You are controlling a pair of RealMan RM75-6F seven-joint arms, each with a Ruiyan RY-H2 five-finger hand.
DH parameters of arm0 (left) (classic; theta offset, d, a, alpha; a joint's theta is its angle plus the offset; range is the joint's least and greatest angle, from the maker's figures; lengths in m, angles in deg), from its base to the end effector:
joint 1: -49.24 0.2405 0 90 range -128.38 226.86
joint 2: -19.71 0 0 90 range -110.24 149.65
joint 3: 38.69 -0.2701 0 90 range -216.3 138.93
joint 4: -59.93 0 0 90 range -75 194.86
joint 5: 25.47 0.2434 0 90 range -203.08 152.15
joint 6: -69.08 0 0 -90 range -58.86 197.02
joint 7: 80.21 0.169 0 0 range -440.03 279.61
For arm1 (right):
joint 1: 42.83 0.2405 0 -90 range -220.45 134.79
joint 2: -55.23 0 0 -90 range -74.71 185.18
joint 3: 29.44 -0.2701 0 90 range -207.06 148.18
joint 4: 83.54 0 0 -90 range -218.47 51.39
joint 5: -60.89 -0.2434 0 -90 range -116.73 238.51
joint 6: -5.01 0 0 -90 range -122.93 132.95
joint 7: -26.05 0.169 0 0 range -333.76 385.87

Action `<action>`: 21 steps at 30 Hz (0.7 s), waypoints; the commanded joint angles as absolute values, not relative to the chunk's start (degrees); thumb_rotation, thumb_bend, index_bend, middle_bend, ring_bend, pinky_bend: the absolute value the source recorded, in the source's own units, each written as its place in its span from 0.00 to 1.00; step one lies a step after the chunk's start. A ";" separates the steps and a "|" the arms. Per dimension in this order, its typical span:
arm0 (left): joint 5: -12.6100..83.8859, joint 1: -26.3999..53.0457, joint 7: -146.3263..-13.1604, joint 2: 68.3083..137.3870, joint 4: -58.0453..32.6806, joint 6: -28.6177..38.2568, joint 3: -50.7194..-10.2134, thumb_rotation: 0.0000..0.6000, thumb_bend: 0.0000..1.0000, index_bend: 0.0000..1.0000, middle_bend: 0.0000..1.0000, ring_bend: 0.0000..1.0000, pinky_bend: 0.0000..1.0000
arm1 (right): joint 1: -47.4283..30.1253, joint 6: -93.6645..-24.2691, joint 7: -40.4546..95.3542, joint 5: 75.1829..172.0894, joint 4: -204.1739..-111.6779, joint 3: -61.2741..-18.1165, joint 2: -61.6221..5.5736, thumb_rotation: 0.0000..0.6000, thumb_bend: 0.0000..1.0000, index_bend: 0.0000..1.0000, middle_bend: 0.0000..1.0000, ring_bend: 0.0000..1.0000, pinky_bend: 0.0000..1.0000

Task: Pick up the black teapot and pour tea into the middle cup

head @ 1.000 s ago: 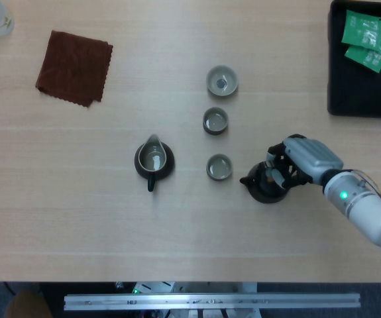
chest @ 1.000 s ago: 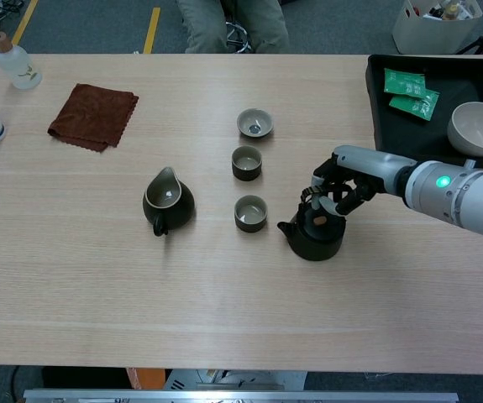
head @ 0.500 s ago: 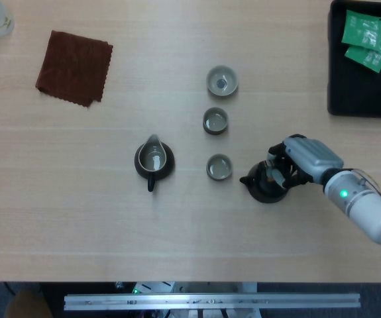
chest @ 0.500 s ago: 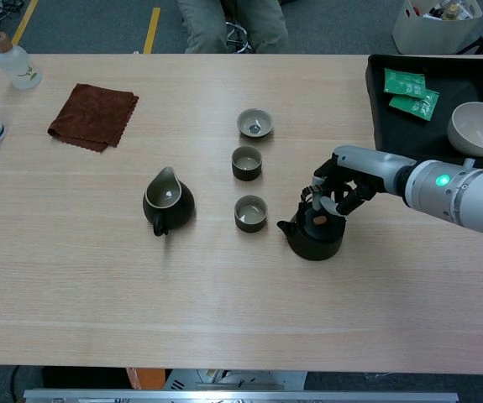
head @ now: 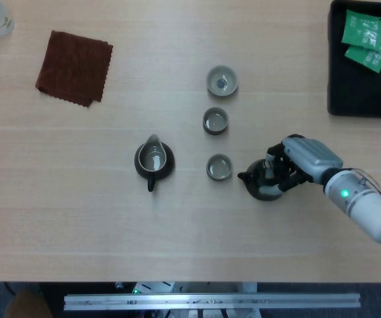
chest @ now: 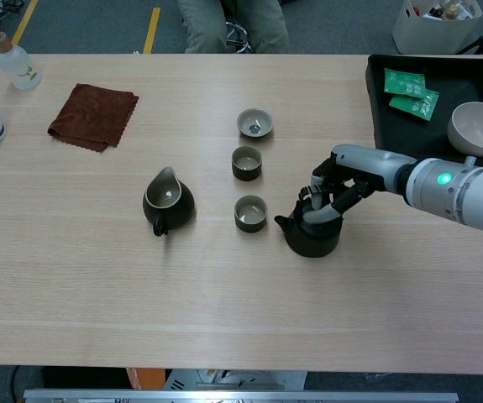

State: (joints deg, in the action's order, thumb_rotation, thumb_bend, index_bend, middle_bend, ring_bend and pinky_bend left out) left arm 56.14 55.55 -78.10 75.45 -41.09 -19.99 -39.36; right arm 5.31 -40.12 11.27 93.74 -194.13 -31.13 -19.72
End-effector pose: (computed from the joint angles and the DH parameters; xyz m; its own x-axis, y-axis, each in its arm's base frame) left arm -0.3601 0.1255 0.1745 0.4192 0.0795 0.9044 0.8714 0.2443 -0.4254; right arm -0.1606 -0.2931 -0.0580 0.0944 -0.7484 0.6565 -0.9946 -0.0426 0.0944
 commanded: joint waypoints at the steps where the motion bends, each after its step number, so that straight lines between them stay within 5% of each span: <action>1: 56.12 55.55 -78.08 75.43 -41.13 -19.97 -39.38 1.00 0.36 0.18 0.11 0.09 0.12 | 5.52 -39.96 11.34 93.89 -194.01 -30.89 -19.57 0.74 0.00 0.63 0.62 0.53 0.10; 6: 56.16 55.49 -78.09 75.40 -41.18 -19.95 -39.35 1.00 0.36 0.18 0.11 0.09 0.12 | 5.76 -40.26 11.40 94.42 -193.75 -30.52 -19.63 0.72 0.00 0.63 0.62 0.53 0.10; 13: 56.20 55.50 -78.07 75.43 -41.18 -19.95 -39.40 1.00 0.36 0.18 0.11 0.09 0.12 | 4.88 -39.27 14.87 95.32 -193.76 -31.31 -19.54 0.49 0.00 0.63 0.62 0.53 0.10; 21: 56.29 55.45 -77.95 75.43 -41.31 -19.95 -39.41 1.00 0.36 0.18 0.11 0.09 0.12 | 5.73 -39.90 14.43 94.13 -193.33 -30.91 -19.45 0.47 0.00 0.68 0.65 0.56 0.10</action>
